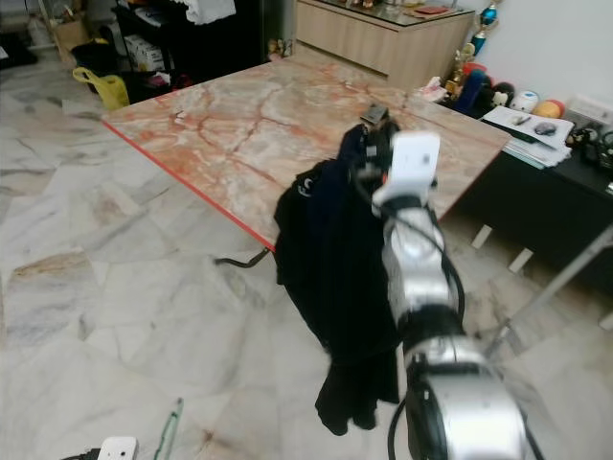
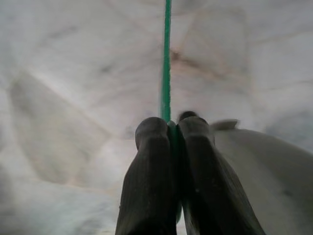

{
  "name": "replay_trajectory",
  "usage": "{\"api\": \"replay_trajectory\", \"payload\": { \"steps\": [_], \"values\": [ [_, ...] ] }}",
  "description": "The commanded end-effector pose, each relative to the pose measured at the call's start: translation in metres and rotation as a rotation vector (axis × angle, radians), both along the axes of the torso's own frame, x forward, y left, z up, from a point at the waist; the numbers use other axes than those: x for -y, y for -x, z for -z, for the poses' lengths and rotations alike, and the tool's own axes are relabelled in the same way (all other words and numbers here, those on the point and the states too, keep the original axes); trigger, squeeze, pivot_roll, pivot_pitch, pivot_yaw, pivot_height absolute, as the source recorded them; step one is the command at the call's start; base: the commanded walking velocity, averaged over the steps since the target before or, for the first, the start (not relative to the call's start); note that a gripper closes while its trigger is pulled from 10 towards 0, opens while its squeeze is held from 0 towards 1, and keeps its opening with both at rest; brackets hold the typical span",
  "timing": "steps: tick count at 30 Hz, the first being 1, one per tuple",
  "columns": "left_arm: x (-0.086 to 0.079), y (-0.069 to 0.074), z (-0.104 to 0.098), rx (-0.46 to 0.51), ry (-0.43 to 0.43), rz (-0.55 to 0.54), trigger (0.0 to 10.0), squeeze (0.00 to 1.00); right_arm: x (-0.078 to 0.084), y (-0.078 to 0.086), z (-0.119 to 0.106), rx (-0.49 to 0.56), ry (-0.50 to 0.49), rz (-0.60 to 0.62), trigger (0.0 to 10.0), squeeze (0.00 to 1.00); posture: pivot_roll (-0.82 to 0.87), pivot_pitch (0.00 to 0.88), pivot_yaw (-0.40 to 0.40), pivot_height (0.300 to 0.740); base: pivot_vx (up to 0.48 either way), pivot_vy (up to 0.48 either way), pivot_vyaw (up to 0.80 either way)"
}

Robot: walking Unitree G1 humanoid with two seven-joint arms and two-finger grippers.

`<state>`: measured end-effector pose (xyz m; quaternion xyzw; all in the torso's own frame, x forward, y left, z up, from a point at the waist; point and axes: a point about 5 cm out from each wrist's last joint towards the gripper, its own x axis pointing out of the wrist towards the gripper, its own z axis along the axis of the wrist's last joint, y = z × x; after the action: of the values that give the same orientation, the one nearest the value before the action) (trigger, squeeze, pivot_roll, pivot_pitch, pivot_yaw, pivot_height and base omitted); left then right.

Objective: Hang hanger

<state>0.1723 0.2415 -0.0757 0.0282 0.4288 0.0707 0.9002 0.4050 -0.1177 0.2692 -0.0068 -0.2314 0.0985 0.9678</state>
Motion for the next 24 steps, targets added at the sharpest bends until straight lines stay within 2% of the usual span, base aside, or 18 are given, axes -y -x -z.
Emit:
{"api": "replay_trajectory", "payload": {
  "steps": [1,5,7,17,19,24],
  "values": [
    [0.007,0.003,0.004,-0.017,0.017,0.003,10.0,0.00,0.004,0.000,-0.020,0.070,0.002,0.003,10.0,0.00,0.09,0.071,-0.069,0.740,0.352,0.000,0.00],
    [0.007,0.003,0.004,-0.017,0.018,0.005,10.0,0.00,-0.004,-0.002,-0.032,0.090,0.014,-0.019,10.0,0.00,0.09,0.069,-0.068,0.740,0.352,0.000,0.00],
    [0.008,0.002,0.003,-0.015,0.019,0.008,10.0,0.00,-0.019,-0.004,-0.055,0.120,0.008,-0.051,10.0,0.00,0.10,0.070,-0.068,0.740,0.349,0.000,0.00],
    [0.007,0.001,0.003,-0.012,0.017,0.007,10.0,0.00,-0.046,0.000,-0.104,0.179,0.008,-0.107,10.0,0.00,0.11,0.062,-0.074,0.740,0.349,0.000,0.00],
    [0.007,0.002,0.003,-0.013,0.017,0.007,10.0,0.00,-0.056,0.003,-0.115,0.196,0.006,-0.132,10.0,0.00,0.11,0.063,-0.074,0.740,0.349,0.000,0.00],
    [0.009,0.003,0.004,-0.015,0.020,0.010,10.0,0.00,-0.070,0.003,-0.114,0.157,0.029,-0.173,10.0,0.00,0.11,0.065,-0.077,0.740,0.308,0.000,0.00]
  ]
}}
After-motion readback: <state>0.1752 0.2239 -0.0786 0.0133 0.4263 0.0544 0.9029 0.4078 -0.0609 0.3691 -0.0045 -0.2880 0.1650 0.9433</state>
